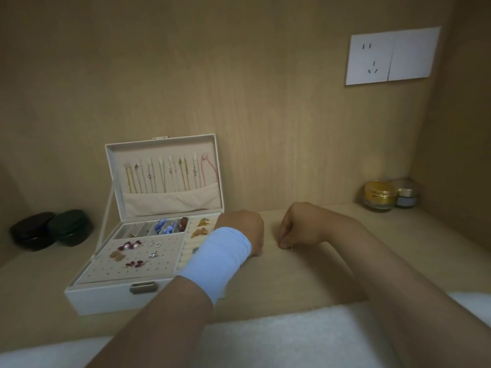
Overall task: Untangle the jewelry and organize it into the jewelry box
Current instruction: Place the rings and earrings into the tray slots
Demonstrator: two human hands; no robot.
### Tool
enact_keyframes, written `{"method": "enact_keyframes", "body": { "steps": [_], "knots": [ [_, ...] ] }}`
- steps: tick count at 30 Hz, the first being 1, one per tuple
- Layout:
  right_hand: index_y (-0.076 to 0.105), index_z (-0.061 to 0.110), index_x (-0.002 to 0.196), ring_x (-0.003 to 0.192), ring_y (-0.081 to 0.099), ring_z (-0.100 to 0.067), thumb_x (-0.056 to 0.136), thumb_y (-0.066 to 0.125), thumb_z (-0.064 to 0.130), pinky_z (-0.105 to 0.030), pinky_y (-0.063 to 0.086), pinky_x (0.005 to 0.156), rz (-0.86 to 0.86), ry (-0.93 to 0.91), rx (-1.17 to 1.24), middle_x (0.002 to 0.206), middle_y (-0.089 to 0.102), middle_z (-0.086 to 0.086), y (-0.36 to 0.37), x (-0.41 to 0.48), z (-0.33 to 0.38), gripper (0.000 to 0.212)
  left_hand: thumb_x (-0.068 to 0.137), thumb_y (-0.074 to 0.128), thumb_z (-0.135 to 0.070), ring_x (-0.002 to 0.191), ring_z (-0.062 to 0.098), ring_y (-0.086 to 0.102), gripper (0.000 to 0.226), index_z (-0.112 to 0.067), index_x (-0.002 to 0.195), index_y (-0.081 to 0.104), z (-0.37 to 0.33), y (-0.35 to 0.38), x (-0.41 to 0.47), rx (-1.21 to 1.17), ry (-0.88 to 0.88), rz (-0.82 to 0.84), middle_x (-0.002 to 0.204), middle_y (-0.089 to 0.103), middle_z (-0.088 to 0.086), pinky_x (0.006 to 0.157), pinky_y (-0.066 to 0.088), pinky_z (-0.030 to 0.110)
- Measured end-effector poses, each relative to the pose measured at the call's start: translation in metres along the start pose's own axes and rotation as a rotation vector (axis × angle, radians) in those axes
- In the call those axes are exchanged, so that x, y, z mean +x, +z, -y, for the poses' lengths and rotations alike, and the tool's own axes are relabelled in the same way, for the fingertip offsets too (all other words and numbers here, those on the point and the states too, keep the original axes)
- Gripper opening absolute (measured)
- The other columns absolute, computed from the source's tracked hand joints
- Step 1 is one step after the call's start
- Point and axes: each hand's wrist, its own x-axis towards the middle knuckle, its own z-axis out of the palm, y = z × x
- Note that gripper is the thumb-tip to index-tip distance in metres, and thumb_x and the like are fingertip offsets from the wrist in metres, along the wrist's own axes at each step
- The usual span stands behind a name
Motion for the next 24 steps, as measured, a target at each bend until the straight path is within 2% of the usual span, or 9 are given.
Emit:
{"method": "enact_keyframes", "body": {
  "steps": [4,6,9,12,15,18,21,24],
  "knots": [
    [0.074,0.029,0.064,0.067,0.065,0.002,0.075,0.083,0.031,-0.022,0.052,0.068,0.003,0.006,0.062,0.065,0.071,0.016,0.0,-0.002,0.001,0.014,0.082,0.067,-0.027,0.09,0.021,0.066,0.016,-0.023,0.096,0.074,0.001,0.0,0.001,-0.035,-0.009,0.007,0.098,0.071,-0.003,0.077,0.054,0.031],
    [0.073,0.028,0.064,0.058,0.062,0.004,0.078,0.081,0.026,-0.018,0.048,0.063,-0.013,-0.001,0.139,0.062,0.071,0.014,-0.001,-0.004,0.002,0.016,0.083,0.064,-0.024,0.09,0.021,0.066,0.015,-0.024,0.094,0.074,0.002,0.0,-0.001,-0.054,0.0,-0.002,0.098,0.071,-0.004,0.076,0.053,0.03],
    [0.077,0.019,0.071,0.05,0.061,-0.006,0.078,0.074,0.013,-0.021,0.05,0.055,-0.078,0.008,0.263,0.061,0.071,0.005,-0.006,-0.006,0.004,0.01,0.084,0.059,-0.02,0.091,0.021,0.066,0.014,-0.025,0.089,0.072,0.007,-0.002,-0.005,-0.132,0.013,-0.05,0.099,0.069,-0.005,0.078,0.054,0.03],
    [0.079,0.015,0.079,0.045,0.056,-0.004,0.077,0.077,0.009,-0.017,0.045,0.048,-0.182,-0.01,0.375,0.062,0.069,0.004,-0.01,-0.007,0.01,0.008,0.082,0.062,-0.024,0.088,0.017,0.066,0.008,-0.027,0.082,0.069,0.018,-0.008,-0.011,-0.367,0.019,-0.189,0.09,0.068,-0.009,0.082,0.055,0.032],
    [0.079,0.021,0.083,0.047,0.054,0.006,0.078,0.079,0.007,-0.012,0.043,0.051,-0.26,-0.076,0.436,0.064,0.067,0.009,-0.013,-0.008,0.027,0.015,0.085,0.065,-0.029,0.085,0.01,0.063,0.005,-0.033,0.084,0.069,0.034,-0.015,-0.024,-0.629,-0.013,-0.284,0.086,0.066,-0.013,0.082,0.05,0.027],
    [0.08,0.012,0.09,0.04,0.049,0.006,0.081,0.076,0.002,-0.008,0.037,0.045,-0.267,-0.144,0.496,0.065,0.062,0.005,-0.014,-0.014,0.053,0.015,0.086,0.065,-0.03,0.072,0.008,0.06,0.007,-0.034,0.083,0.07,0.053,-0.016,-0.039,-0.809,-0.044,-0.303,0.079,0.065,-0.013,0.069,0.045,0.024],
    [0.08,0.01,0.094,0.039,0.05,0.006,0.083,0.076,0.004,-0.007,0.037,0.046,-0.271,-0.2,0.493,0.071,0.066,0.001,-0.009,-0.02,0.08,0.012,0.086,0.069,-0.026,0.06,0.01,0.058,0.006,-0.025,0.083,0.074,0.069,-0.013,-0.059,-1.01,-0.095,-0.29,0.073,0.069,-0.007,0.06,0.048,0.026],
    [0.079,0.016,0.09,0.04,0.052,0.003,0.085,0.076,0.011,-0.01,0.04,0.046,-0.294,-0.229,0.468,0.077,0.073,-0.003,-0.003,-0.025,0.103,0.008,0.087,0.07,-0.022,0.058,0.004,0.06,0.008,-0.018,0.084,0.076,0.084,-0.013,-0.079,-1.141,-0.085,-0.263,0.079,0.075,-0.001,0.065,0.053,0.027]
  ]
}}
